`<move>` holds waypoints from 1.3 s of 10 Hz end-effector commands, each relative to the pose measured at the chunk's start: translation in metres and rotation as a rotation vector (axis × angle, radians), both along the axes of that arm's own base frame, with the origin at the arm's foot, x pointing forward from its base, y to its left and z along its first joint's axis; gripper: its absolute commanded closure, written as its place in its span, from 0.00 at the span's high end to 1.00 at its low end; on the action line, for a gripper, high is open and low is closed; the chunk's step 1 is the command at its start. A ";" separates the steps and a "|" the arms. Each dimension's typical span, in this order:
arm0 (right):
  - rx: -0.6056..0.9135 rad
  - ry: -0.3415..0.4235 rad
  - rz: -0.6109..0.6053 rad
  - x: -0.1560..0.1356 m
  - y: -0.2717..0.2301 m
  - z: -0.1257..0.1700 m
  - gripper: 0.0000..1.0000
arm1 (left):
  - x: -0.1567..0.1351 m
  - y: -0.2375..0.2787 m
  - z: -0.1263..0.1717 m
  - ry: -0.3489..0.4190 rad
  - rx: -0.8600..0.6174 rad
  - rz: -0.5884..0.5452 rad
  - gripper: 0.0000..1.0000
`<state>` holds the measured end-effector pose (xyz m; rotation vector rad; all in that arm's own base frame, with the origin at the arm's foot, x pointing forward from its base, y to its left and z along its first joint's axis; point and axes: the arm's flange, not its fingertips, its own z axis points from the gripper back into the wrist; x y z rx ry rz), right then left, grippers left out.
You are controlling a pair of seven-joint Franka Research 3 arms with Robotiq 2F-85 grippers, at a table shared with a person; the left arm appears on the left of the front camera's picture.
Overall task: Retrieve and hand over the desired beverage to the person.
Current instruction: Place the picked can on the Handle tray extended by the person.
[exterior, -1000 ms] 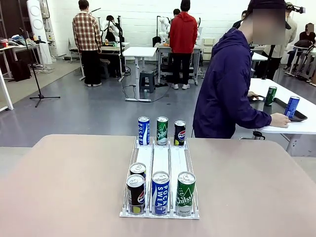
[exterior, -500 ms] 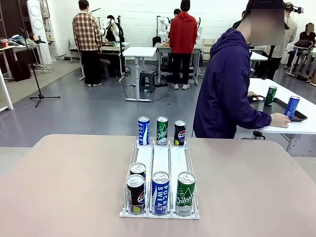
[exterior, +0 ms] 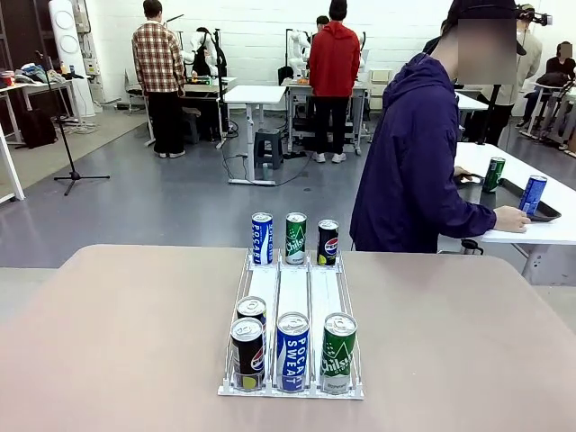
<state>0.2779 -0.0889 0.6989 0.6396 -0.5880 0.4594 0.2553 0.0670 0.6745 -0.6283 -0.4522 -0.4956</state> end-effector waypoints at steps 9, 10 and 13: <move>0.000 -0.006 0.014 0.002 0.000 -0.001 1.00 | 0.001 0.000 0.001 -0.010 -0.006 -0.004 1.00; 0.000 -0.006 0.014 0.002 0.000 -0.001 1.00 | 0.001 0.000 0.001 -0.010 -0.006 -0.004 1.00; 0.000 -0.006 0.014 0.002 0.000 -0.001 1.00 | 0.001 0.000 0.001 -0.010 -0.006 -0.004 1.00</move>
